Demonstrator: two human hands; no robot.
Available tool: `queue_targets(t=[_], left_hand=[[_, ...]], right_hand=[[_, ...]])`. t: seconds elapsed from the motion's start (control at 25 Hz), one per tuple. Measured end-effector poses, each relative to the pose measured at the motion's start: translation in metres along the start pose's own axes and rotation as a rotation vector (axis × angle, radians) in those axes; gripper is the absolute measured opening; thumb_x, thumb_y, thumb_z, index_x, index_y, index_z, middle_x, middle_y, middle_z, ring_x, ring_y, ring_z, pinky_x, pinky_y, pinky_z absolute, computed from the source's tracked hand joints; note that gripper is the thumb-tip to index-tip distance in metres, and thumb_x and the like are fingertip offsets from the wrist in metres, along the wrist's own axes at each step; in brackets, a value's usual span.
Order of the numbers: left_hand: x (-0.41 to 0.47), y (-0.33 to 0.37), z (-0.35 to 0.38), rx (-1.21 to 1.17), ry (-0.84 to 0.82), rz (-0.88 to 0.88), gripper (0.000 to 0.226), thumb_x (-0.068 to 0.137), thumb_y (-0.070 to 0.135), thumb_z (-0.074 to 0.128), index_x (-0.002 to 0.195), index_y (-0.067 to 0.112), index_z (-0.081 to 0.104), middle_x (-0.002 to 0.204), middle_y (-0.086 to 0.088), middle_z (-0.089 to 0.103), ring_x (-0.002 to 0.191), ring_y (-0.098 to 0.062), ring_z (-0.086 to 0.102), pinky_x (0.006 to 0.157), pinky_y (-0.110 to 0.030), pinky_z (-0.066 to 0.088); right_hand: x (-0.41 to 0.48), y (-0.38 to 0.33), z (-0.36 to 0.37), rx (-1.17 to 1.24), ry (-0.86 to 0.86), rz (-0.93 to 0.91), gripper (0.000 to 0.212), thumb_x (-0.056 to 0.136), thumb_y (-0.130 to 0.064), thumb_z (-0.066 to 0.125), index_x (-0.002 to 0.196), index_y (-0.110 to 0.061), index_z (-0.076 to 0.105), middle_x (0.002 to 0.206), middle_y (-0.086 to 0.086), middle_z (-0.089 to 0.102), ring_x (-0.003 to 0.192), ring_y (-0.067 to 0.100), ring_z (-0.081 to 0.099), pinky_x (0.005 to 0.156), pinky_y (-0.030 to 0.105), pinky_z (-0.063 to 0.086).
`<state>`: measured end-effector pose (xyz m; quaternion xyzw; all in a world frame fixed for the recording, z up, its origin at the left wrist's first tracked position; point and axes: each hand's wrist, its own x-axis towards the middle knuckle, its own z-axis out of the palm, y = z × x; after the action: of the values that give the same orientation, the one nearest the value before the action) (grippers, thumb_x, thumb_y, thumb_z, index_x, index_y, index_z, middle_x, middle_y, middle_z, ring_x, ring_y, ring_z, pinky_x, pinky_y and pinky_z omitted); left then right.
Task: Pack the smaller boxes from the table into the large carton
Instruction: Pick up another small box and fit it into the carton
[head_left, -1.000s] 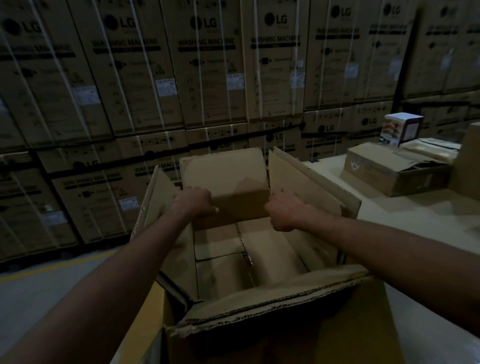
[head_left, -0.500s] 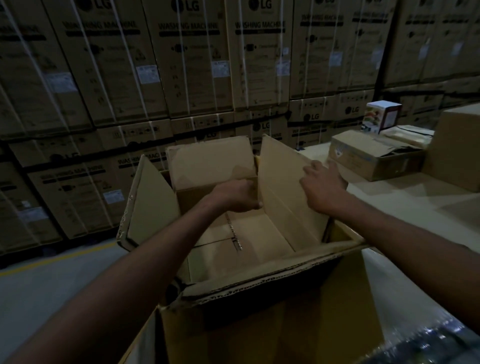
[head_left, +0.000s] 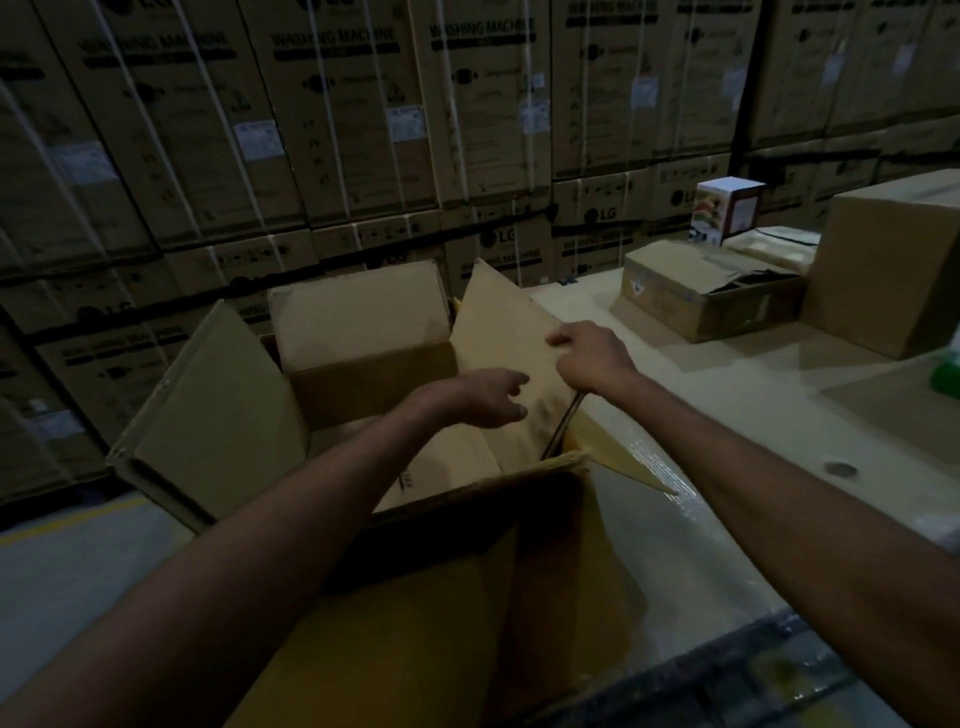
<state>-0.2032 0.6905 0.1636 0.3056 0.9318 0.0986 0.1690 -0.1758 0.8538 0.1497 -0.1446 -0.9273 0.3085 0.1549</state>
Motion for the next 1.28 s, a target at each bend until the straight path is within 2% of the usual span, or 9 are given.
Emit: queue_targets(t=[0.12, 0.24, 0.32, 0.44, 0.6, 0.76, 0.92, 1.12, 1.28], left_hand=[[0.006, 0.009, 0.013, -0.041, -0.009, -0.065, 0.067, 0.105, 0.025, 0.051, 0.162, 0.018, 0.017, 0.16, -0.004, 0.039, 0.145, -0.024, 0.038, 0.115, -0.035, 0.034], [0.006, 0.02, 0.022, -0.114, 0.003, -0.119, 0.068, 0.105, 0.017, 0.05, 0.163, 0.02, 0.014, 0.16, -0.005, 0.038, 0.145, -0.024, 0.038, 0.114, -0.034, 0.036], [0.002, 0.026, 0.028, -0.12, -0.015, -0.149, 0.068, 0.104, 0.015, 0.051, 0.162, 0.019, 0.017, 0.161, -0.006, 0.037, 0.144, -0.025, 0.039, 0.113, -0.033, 0.036], [-0.002, 0.026, 0.026, -0.104, 0.017, -0.176, 0.069, 0.102, 0.022, 0.056, 0.161, 0.017, 0.022, 0.159, -0.007, 0.039, 0.144, -0.025, 0.04, 0.114, -0.033, 0.036], [-0.011, -0.007, 0.02, -0.096, 0.07, -0.289, 0.075, 0.097, 0.032, 0.065, 0.16, 0.024, 0.025, 0.16, -0.006, 0.037, 0.144, -0.027, 0.04, 0.117, -0.041, 0.037], [-0.028, -0.054, 0.025, -0.125, 0.026, -0.34, 0.068, 0.096, 0.03, 0.066, 0.156, 0.021, 0.035, 0.156, -0.006, 0.042, 0.14, -0.026, 0.044, 0.115, -0.043, 0.039], [-0.05, -0.094, 0.019, 0.01, -0.157, -0.331, 0.055, 0.098, 0.023, 0.063, 0.149, 0.012, 0.047, 0.147, -0.007, 0.051, 0.124, -0.024, 0.054, 0.099, -0.035, 0.048], [-0.078, -0.117, 0.007, 0.321, -0.312, -0.208, 0.051, 0.097, 0.036, 0.063, 0.145, 0.022, 0.052, 0.142, -0.003, 0.051, 0.126, -0.025, 0.05, 0.098, -0.037, 0.046], [-0.097, -0.142, 0.008, 0.652, -0.22, -0.072, 0.049, 0.087, 0.061, 0.06, 0.13, 0.037, 0.059, 0.136, 0.002, 0.052, 0.129, -0.025, 0.043, 0.104, -0.047, 0.039]], right_hand=[[-0.004, 0.015, 0.0, 0.046, -0.078, -0.024, 0.052, 0.089, -0.005, 0.056, 0.136, -0.023, 0.065, 0.138, 0.006, 0.063, 0.114, 0.027, 0.065, 0.087, 0.035, 0.058], [-0.004, 0.024, -0.002, 0.056, -0.119, -0.047, 0.053, 0.089, -0.007, 0.053, 0.138, -0.026, 0.062, 0.139, 0.003, 0.061, 0.102, 0.025, 0.068, 0.075, 0.033, 0.062], [-0.003, 0.024, -0.005, -0.074, -0.135, -0.126, 0.047, 0.093, -0.018, 0.055, 0.139, -0.03, 0.06, 0.143, 0.002, 0.052, 0.109, 0.024, 0.064, 0.085, 0.036, 0.058], [-0.004, 0.015, -0.007, -0.282, -0.026, -0.281, 0.038, 0.098, -0.032, 0.057, 0.136, -0.028, 0.061, 0.151, 0.005, 0.035, 0.13, 0.028, 0.044, 0.101, 0.042, 0.044], [-0.02, -0.003, -0.007, -0.543, 0.073, -0.43, 0.038, 0.092, -0.028, 0.064, 0.129, -0.021, 0.067, 0.152, 0.009, 0.039, 0.135, 0.03, 0.035, 0.107, 0.047, 0.036], [-0.025, -0.028, 0.005, -0.579, 0.07, -0.599, 0.033, 0.09, -0.024, 0.067, 0.123, -0.02, 0.07, 0.145, 0.006, 0.05, 0.132, 0.026, 0.043, 0.108, 0.043, 0.04], [-0.02, -0.066, 0.034, -0.467, -0.254, -0.569, 0.03, 0.089, -0.017, 0.062, 0.117, -0.02, 0.072, 0.121, 0.002, 0.066, 0.109, 0.022, 0.061, 0.09, 0.041, 0.057], [-0.007, -0.112, 0.086, -0.401, -0.792, -0.41, 0.042, 0.096, -0.003, 0.052, 0.137, -0.001, 0.06, 0.133, 0.015, 0.063, 0.118, 0.029, 0.062, 0.095, 0.038, 0.054], [-0.002, -0.15, 0.127, -0.134, -0.901, -0.159, 0.04, 0.102, -0.006, 0.048, 0.141, -0.002, 0.054, 0.131, 0.022, 0.062, 0.112, 0.026, 0.062, 0.087, 0.038, 0.052]])
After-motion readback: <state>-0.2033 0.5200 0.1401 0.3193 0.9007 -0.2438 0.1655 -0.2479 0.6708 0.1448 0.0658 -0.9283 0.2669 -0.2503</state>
